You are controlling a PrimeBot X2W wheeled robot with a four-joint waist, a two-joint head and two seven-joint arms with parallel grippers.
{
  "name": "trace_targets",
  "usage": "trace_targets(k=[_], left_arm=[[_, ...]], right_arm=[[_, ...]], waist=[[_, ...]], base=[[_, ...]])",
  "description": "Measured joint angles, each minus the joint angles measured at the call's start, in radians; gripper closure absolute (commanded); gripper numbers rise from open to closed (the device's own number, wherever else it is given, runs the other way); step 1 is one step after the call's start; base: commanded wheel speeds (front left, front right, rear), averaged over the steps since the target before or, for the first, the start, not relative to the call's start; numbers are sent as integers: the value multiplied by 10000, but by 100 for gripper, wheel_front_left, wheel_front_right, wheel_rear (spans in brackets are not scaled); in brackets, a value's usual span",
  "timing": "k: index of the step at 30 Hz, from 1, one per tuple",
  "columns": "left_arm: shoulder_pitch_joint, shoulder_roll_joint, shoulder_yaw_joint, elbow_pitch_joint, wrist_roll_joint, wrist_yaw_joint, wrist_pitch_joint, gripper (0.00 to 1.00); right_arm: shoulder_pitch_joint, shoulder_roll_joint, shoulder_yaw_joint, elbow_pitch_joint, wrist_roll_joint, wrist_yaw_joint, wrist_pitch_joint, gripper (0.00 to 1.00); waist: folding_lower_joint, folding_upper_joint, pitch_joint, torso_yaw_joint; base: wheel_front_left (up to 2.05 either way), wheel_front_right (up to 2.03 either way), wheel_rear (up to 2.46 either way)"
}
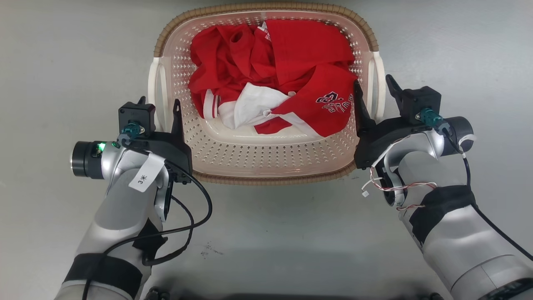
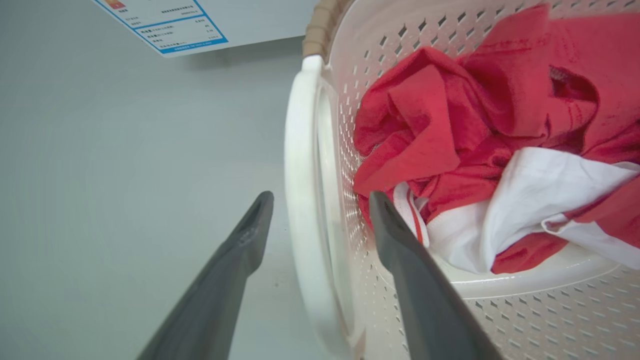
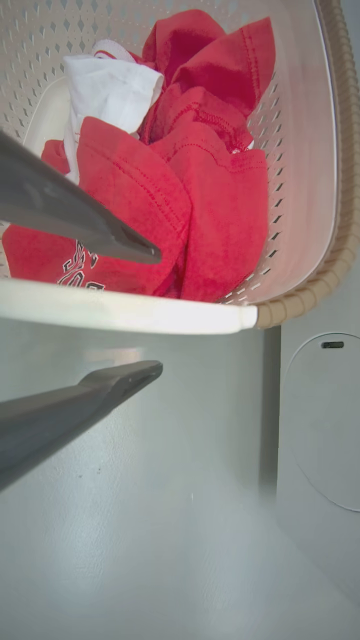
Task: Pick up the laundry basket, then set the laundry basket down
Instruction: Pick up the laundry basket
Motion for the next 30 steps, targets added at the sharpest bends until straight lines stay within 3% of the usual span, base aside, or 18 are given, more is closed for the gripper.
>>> trace_targets(k=[26,28,30], left_arm=[[-613,-2,-1212,510,-777,-82,359,0],[-617,8,-1348,506,-1018,-77,368,13],[-625,27,-1409,506,-1060,-52,368,17]], right_arm=[[-726,-4,1289,537,1126,-169,224,0],[-772,-4,1346,558,1223,-169,222,0],[-772,-4,1373,594,1277,-169,221,0]], waist=[[0,0,197,-3],[0,0,214,-19],[0,-1,223,-28]], base=[[0,0,0],[0,0,0],[0,0,0]])
